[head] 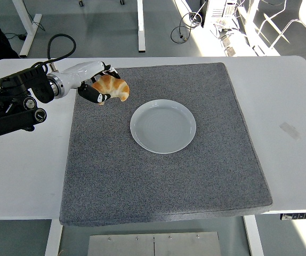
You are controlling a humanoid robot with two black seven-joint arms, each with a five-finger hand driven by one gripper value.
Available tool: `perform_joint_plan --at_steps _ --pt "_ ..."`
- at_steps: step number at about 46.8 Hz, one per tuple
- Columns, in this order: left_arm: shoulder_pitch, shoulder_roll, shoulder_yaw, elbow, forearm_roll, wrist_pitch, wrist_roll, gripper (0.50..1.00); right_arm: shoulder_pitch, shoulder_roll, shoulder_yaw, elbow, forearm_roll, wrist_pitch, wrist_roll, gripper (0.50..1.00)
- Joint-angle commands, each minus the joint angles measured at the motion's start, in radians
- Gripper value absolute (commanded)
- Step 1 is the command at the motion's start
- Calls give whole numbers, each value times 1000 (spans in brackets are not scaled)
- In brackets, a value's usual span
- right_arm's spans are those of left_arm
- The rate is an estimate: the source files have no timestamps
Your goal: Place the bread on the plate
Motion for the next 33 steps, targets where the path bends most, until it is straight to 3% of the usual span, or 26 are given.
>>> perform_joint_plan --at_steps 1,24,33 --pt "-14 -29 -2 0 0 1 -1 500 0 0 0 0 0 0 0 1000" --pt "-8 -182 -45 4 112 12 0 500 0 0 0 0 0 0 0 1000" --pt "27 -249 -41 58 140 11 -1 500 0 0 0 0 0 0 0 1000"
